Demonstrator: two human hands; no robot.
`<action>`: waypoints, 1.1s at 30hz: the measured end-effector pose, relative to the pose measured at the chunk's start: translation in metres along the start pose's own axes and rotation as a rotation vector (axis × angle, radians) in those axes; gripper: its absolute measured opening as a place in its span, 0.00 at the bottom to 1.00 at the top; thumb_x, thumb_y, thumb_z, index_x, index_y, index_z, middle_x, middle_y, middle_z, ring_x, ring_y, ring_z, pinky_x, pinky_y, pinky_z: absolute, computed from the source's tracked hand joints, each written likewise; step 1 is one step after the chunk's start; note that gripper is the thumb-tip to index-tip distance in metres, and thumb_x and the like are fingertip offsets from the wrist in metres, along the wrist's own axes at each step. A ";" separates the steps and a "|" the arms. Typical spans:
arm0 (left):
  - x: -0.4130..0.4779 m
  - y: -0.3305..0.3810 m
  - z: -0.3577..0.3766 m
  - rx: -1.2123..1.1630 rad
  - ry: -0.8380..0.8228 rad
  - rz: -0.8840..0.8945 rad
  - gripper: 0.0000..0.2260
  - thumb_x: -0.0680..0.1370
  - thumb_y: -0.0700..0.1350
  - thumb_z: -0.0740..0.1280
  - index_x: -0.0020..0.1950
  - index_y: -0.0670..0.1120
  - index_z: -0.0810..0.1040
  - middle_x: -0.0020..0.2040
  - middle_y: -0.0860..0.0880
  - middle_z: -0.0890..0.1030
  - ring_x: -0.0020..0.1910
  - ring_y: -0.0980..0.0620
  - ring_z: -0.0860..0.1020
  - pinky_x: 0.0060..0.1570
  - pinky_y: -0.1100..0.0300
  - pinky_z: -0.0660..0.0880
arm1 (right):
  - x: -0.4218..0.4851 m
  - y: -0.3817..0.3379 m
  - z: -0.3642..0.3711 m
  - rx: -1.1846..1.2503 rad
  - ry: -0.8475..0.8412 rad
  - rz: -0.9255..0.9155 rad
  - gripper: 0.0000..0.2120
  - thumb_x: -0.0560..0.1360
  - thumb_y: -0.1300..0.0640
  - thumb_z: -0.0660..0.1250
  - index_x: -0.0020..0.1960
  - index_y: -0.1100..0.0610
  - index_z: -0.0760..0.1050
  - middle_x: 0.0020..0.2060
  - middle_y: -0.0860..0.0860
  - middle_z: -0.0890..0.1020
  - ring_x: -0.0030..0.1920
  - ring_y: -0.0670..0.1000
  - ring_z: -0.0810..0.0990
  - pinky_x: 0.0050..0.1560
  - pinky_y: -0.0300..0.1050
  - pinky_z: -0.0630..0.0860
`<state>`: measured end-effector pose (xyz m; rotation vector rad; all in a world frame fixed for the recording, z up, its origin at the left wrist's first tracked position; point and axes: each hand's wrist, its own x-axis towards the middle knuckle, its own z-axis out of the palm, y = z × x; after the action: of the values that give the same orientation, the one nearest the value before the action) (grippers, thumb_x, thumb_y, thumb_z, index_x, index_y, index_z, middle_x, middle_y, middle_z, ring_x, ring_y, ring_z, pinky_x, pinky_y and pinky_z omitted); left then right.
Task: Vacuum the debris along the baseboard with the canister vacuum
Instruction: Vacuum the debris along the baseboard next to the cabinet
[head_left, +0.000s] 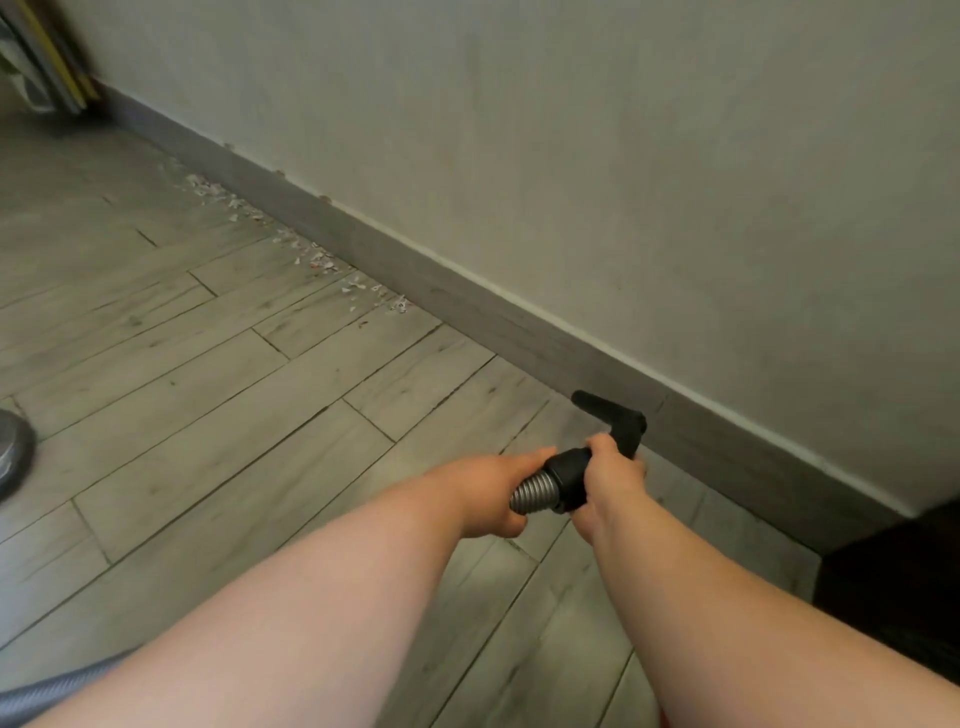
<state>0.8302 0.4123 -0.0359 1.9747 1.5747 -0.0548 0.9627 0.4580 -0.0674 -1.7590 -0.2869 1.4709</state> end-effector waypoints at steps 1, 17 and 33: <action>0.005 0.000 0.002 -0.003 -0.009 -0.001 0.36 0.75 0.43 0.67 0.75 0.62 0.51 0.44 0.51 0.73 0.40 0.49 0.74 0.42 0.58 0.70 | 0.006 0.000 -0.001 -0.012 0.014 0.004 0.27 0.78 0.54 0.64 0.74 0.49 0.58 0.55 0.60 0.76 0.48 0.62 0.79 0.49 0.65 0.79; 0.046 -0.029 0.013 -0.044 -0.059 -0.062 0.38 0.75 0.44 0.67 0.77 0.61 0.48 0.46 0.49 0.75 0.42 0.50 0.74 0.37 0.61 0.70 | 0.058 0.006 0.029 -0.068 0.035 0.031 0.30 0.78 0.55 0.61 0.76 0.43 0.53 0.55 0.57 0.76 0.48 0.60 0.79 0.51 0.60 0.79; 0.048 -0.057 0.012 -0.078 -0.028 -0.076 0.38 0.74 0.43 0.67 0.74 0.65 0.49 0.43 0.49 0.77 0.39 0.50 0.77 0.39 0.58 0.75 | 0.060 0.016 0.053 -0.082 -0.001 0.009 0.31 0.78 0.54 0.61 0.77 0.41 0.53 0.53 0.55 0.77 0.48 0.58 0.80 0.49 0.58 0.80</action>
<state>0.7965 0.4550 -0.0886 1.8469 1.6095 -0.0504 0.9274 0.5084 -0.1216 -1.8263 -0.3447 1.4848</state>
